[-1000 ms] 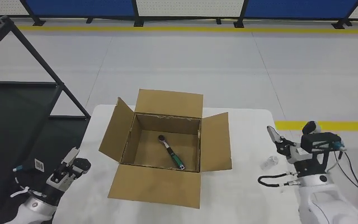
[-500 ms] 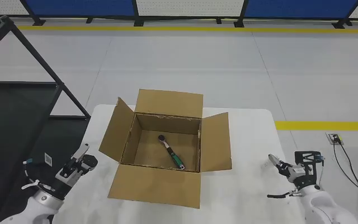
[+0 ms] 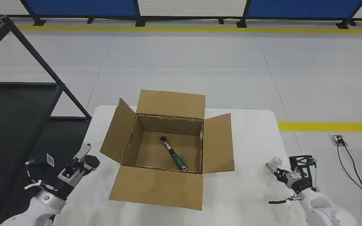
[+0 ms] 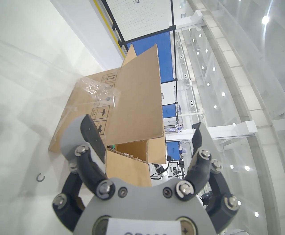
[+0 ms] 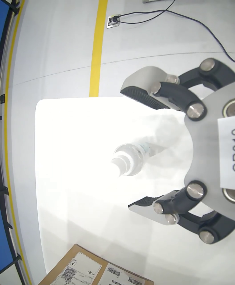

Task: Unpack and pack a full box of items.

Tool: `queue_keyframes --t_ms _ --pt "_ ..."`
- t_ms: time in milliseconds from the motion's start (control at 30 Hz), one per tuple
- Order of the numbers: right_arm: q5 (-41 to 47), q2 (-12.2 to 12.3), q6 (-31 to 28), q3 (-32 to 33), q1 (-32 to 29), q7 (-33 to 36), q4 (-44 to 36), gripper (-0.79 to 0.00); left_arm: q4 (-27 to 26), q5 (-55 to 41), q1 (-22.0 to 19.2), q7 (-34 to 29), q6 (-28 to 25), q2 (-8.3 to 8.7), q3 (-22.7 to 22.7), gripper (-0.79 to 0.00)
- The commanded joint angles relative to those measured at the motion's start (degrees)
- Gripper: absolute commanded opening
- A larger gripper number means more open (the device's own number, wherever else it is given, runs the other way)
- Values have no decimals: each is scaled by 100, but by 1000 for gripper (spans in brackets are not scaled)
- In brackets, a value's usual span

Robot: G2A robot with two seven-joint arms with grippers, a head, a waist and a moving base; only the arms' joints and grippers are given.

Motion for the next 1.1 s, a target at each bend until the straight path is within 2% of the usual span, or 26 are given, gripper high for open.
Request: queue_keyframes --t_ms 0,33,100,133,167,233,467,700,900,1067 --pt "2 20 3 -23 58 12 84 -286 11 -3 -4 13 4 3 -5 0" --pt "4 29 2 -34 76 19 111 -382 17 -3 -6 18 -4 4 -12 0" --pt "29 46 1 -59 103 47 145 -471 43 -25 -5 29 -7 6 -19 0" --pt "37 54 1 -72 114 56 153 -548 52 -32 -5 30 -9 7 -24 0" --pt "43 63 -2 -83 125 65 160 -671 62 -36 -4 35 -11 8 -28 0" --pt "58 80 -19 -108 144 76 159 -785 74 -40 -3 47 -12 10 -33 0" --pt "484 124 -103 -39 77 -315 -251 -785 116 -105 0 68 -31 18 -78 0" --pt "1039 132 -4 -173 -55 -542 -1815 -785 133 -186 53 95 -80 23 -162 0" --pt "896 136 54 -1025 141 -271 -3175 -785 159 -370 178 194 -170 15 -319 0" --pt "672 139 -212 -2140 659 189 -3456 -785 213 -582 327 274 -276 3 -488 0"
